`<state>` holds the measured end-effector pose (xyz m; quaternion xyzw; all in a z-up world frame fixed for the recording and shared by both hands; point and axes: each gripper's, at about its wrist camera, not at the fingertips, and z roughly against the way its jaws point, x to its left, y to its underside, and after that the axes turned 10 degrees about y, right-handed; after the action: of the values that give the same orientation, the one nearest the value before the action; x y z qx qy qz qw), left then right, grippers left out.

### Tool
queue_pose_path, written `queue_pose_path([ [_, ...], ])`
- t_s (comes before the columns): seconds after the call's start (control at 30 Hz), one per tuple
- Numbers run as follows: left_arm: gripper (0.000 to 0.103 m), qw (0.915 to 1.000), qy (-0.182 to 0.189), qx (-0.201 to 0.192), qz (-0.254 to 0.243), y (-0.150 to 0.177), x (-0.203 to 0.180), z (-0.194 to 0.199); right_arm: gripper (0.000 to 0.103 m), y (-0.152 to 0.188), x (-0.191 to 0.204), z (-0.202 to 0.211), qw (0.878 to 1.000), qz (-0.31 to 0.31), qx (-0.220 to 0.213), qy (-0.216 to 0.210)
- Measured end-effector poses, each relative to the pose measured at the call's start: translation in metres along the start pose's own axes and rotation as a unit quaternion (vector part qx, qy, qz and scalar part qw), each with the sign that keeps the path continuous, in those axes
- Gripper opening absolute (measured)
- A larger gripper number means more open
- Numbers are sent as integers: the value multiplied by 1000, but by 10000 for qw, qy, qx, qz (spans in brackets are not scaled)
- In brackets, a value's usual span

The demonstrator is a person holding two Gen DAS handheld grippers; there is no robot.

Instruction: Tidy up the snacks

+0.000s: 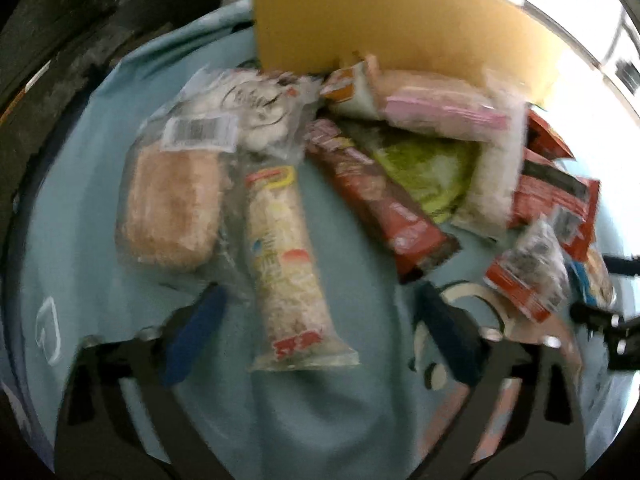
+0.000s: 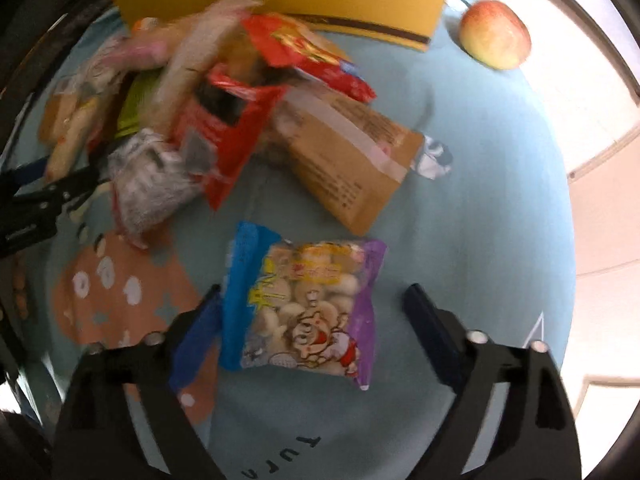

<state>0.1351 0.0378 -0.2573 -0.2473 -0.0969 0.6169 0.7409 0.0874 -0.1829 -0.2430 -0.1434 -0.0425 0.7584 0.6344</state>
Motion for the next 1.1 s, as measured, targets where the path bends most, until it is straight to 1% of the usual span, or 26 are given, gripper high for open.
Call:
queue_pose_path([
  [0.03,69,9999,108,-46,-79,1,-3,3,60,-1,3,3,9999,88,-21,-59],
  [0.07,56,9998,171,-65,-73,1,-3,5,55,-1,5,4,9998,152,-26,-100],
  [0.1,49,9997,235,-77,-9,0,-2,6,49,-2,6,6,9997,204,-10,-167],
  [0.17,41,9990,358,-107,241,0,7,11,46,1,3,9,9993,237,23,-277],
  [0.23,38,9981,443,-147,397,0,16,17,45,4,2,12,9992,220,13,-331],
  [0.27,38,9979,461,-225,400,1,17,22,45,9,-6,17,9991,205,-3,-369],
  [0.33,37,9971,545,-319,430,2,19,30,45,13,-9,22,9989,155,-43,-447],
  [0.43,37,9967,588,-359,424,5,21,39,45,17,-11,32,9984,85,-103,-546],
  [0.5,37,9973,575,-226,386,7,19,37,45,20,-13,35,9983,80,-123,-566],
  [0.57,37,9981,475,99,379,12,19,25,45,24,-18,31,9982,91,-34,-596],
  [0.6,40,9983,433,138,377,17,19,24,46,25,-18,29,9981,87,-6,-607],
  [0.63,46,9987,368,89,341,17,17,25,46,26,-18,28,9982,95,5,-594],
  [0.7,81,9992,183,11,350,11,16,24,46,31,-16,31,9983,148,-6,-560],
  [0.77,88,9990,-41,-96,430,4,17,22,46,33,-13,32,9983,209,-11,-540],
  [0.83,87,9981,-129,-18,600,-1,23,14,46,36,-11,34,9984,258,-8,-508],
  [0.87,70,9976,-116,11,688,-3,26,12,46,37,-11,36,9984,284,-24,-493],
  [0.9,48,9973,-189,-3,707,-4,27,12,46,38,-11,37,9984,296,-40,-482],
  [0.93,37,9974,-153,-30,701,-4,29,15,46,39,-11,39,9984,296,-65,-472],
  [0.97,28,9977,-60,-5,680,-4,30,17,46,39,-13,41,9984,278,-100,-472],
  [1.03,28,9976,123,22,681,-2,29,24,46,37,-16,43,9985,191,-157,-487],
  [1.1,28,9981,265,-98,556,3,25,39,46,35,-21,47,9981,104,-224,-567],
])
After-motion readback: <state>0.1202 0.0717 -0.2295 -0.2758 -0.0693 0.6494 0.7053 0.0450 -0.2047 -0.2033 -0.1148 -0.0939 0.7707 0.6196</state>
